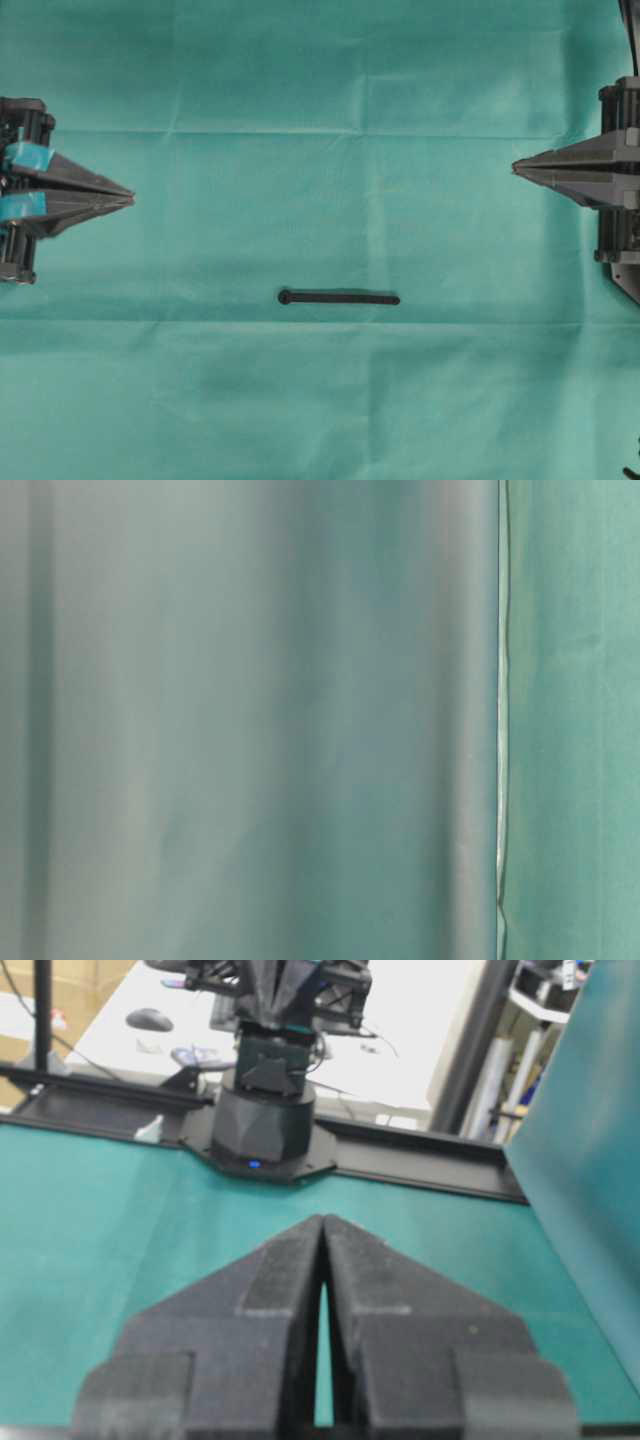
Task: Peel off the Velcro with your right arm.
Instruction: 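Move the left gripper toward the black Velcro strip on the table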
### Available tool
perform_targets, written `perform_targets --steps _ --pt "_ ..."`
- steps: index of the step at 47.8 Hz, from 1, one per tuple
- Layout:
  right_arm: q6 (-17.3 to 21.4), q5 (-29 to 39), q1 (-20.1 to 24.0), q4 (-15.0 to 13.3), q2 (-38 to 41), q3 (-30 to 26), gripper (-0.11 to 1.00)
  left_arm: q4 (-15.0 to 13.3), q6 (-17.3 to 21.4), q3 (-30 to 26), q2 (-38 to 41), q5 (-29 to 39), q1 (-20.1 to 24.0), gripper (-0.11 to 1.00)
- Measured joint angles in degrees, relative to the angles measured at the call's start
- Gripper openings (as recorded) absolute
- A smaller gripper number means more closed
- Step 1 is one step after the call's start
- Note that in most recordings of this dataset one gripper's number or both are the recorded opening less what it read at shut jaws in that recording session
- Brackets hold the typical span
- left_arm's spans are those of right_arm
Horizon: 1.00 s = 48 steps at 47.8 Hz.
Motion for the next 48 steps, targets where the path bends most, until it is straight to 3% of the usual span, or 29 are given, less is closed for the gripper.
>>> perform_targets --steps 8,11,20,36,48 --pt "0.00 -0.44 0.00 0.00 0.00 0.62 0.03 0.00 -0.18 -0.44 0.53 -1.05 0.00 0.79" --pt "0.00 -1.23 0.00 0.00 0.00 1.05 0.14 0.00 -0.18 -0.44 0.53 -1.23 0.00 0.90" --pt "0.00 -2.37 0.00 0.00 0.09 1.49 0.63 0.00 -0.62 -0.97 1.76 -1.49 0.00 0.90" --pt "0.00 -2.37 0.00 0.00 0.00 1.58 0.63 -0.09 -1.41 -5.54 10.28 -5.10 0.00 0.90" --pt "0.00 -2.37 0.00 0.00 0.00 2.37 0.63 -0.09 -1.49 -12.48 20.04 -6.15 -0.26 0.90"
